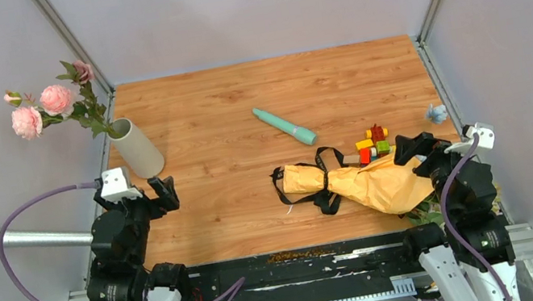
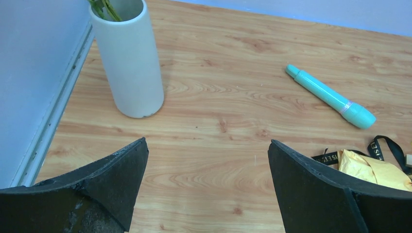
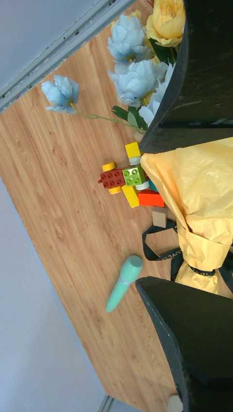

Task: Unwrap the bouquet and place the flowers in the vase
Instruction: Pick up the fake flower at the center of the board.

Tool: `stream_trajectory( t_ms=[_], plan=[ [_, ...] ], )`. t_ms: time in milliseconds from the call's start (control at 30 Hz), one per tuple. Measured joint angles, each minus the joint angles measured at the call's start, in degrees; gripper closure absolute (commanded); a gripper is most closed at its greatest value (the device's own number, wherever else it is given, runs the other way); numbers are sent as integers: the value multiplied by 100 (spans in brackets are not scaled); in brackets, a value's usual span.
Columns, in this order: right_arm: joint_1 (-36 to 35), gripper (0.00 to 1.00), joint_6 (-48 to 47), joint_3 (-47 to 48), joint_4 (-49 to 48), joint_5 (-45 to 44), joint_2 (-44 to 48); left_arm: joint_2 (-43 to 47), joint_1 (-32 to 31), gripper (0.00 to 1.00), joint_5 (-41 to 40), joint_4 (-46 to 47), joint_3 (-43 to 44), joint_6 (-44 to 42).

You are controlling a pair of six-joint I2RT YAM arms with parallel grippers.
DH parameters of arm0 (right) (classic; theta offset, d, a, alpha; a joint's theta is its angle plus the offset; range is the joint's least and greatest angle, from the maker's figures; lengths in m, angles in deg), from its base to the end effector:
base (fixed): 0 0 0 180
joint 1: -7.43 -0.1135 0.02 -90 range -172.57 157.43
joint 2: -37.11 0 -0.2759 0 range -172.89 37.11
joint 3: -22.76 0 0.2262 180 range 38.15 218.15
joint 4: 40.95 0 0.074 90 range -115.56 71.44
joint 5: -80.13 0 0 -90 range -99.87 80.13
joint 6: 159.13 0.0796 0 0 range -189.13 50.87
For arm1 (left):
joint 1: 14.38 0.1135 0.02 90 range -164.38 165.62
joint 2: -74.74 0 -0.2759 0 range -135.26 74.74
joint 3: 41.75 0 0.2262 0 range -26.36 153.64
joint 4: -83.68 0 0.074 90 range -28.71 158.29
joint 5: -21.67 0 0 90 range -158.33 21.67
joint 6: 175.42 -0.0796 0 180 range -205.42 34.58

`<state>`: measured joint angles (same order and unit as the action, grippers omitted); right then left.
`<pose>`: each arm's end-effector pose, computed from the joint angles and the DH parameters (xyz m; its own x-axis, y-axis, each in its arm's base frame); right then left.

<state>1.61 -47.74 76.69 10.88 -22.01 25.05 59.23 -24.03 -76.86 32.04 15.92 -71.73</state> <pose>0.0695 -0.0097 0.2959 -0.1212 0.3460 -0.9304 0.1623 0.9316 0.3253 0.0734 -0.0005 0.3140 -0.1629 -0.2097 -0.9641 -0.0175 0.9776 -0.2097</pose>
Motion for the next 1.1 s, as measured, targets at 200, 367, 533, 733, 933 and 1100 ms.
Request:
stream_trajectory(
  t_ms=[200, 367, 533, 733, 933, 1100],
  plan=[
    [0, 0, 39, 0, 92, 24, -46, -26, 0, 0, 35, -35, 0, 9],
    [2, 0, 105, 0, 109, 79, 166, -74, 2, 0, 560, -2, -4, -68],
    [2, 0, 109, 22, 127, 446, 142, -396, 2, 0, 1440, 223, -35, -122],
    [2, 0, 74, 249, 280, 1440, -387, -1119, -238, 0, 2315, 734, -42, -105],
    [2, 0, -9, 391, 426, 2315, -769, -2310, -2218, 0, 1947, 1364, -7, -278],
    [2, 0, -13, 391, 487, 2739, -678, -4291, -4000, 0, 1539, 1812, 562, -1016]
  ],
)
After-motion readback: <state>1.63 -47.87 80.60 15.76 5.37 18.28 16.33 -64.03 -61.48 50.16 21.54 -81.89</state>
